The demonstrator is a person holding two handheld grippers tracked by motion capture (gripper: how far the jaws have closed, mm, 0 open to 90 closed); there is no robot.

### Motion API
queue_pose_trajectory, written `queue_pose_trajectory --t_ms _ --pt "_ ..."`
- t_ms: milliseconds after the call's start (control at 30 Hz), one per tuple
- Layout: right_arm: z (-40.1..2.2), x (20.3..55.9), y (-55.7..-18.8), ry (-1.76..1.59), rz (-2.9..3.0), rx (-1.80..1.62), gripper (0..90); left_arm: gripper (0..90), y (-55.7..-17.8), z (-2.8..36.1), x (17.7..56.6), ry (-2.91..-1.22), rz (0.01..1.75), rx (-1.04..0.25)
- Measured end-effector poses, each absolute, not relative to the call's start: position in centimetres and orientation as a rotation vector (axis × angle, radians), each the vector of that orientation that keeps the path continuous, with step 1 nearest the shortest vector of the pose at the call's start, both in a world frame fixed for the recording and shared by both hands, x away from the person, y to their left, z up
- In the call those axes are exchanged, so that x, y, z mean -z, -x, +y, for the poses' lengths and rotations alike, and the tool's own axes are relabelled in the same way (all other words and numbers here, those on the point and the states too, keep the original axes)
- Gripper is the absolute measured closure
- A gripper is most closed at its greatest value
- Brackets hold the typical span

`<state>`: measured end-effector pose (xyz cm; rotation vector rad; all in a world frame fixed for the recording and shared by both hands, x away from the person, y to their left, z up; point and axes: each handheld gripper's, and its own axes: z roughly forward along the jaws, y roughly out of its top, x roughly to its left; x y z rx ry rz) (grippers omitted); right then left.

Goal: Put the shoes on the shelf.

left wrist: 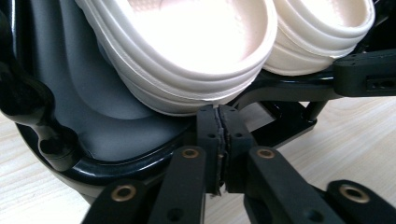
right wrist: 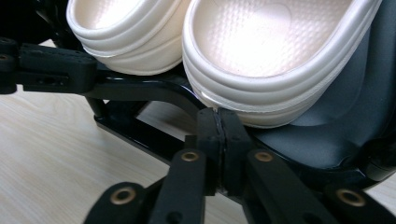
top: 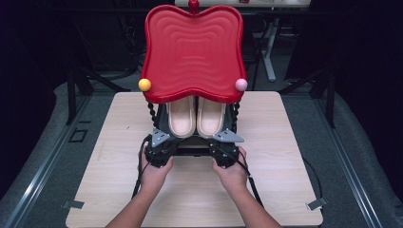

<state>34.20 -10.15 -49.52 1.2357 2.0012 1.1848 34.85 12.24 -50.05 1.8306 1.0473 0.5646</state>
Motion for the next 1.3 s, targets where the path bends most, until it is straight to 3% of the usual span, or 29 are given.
queue_pose_trajectory --t_ms 433,833,1100,1300 --pt "-12.1 47.6 -32.8 -1.238 1.879 -1.262 65.4 65.5 -33.8 13.7 47.8 -1.73 1.022 -0.618" --pt "-12.1 46.8 -34.5 -1.287 1.808 -1.284 56.5 49.2 -36.0 13.5 47.5 -1.692 1.075 -0.643" --pt "-11.8 47.2 -35.5 -1.332 1.79 -1.269 53.1 49.0 -36.8 13.3 47.9 -1.667 1.086 -0.624" --pt "-12.0 47.4 -36.1 -1.37 1.772 -1.282 55.4 53.1 -37.0 13.1 48.0 -1.668 1.094 -0.637"
